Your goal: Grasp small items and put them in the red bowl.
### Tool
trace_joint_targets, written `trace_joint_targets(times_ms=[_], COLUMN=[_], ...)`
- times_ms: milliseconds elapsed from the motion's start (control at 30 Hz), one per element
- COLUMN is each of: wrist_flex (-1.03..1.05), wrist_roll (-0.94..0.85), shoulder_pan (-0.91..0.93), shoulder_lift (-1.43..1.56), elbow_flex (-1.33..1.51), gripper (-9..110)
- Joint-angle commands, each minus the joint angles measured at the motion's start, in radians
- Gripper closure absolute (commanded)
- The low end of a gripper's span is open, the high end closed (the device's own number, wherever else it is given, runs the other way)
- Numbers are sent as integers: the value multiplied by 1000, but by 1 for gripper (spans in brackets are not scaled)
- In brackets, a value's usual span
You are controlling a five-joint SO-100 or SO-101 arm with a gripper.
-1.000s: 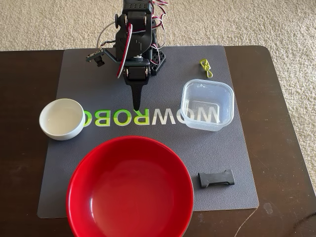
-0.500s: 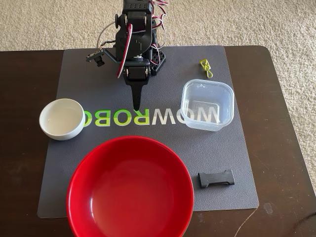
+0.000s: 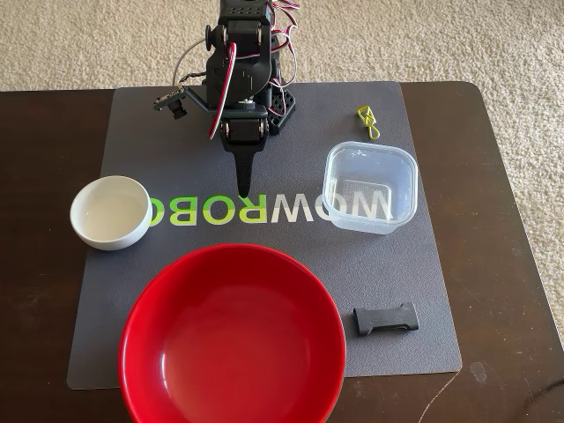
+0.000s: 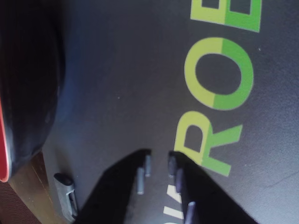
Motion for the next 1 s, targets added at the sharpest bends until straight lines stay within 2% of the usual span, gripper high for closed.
trace_joint_targets(times_ms=[0, 500, 800, 967], wrist_flex=[2, 2, -29, -75], wrist_roll=[-6, -6, 35, 34], shoulder_pan=[12, 12, -107, -75], shoulder_lift=[-2, -2, -2, 0], elbow_flex=[-14, -14, -6, 5], gripper=[97, 97, 100, 100])
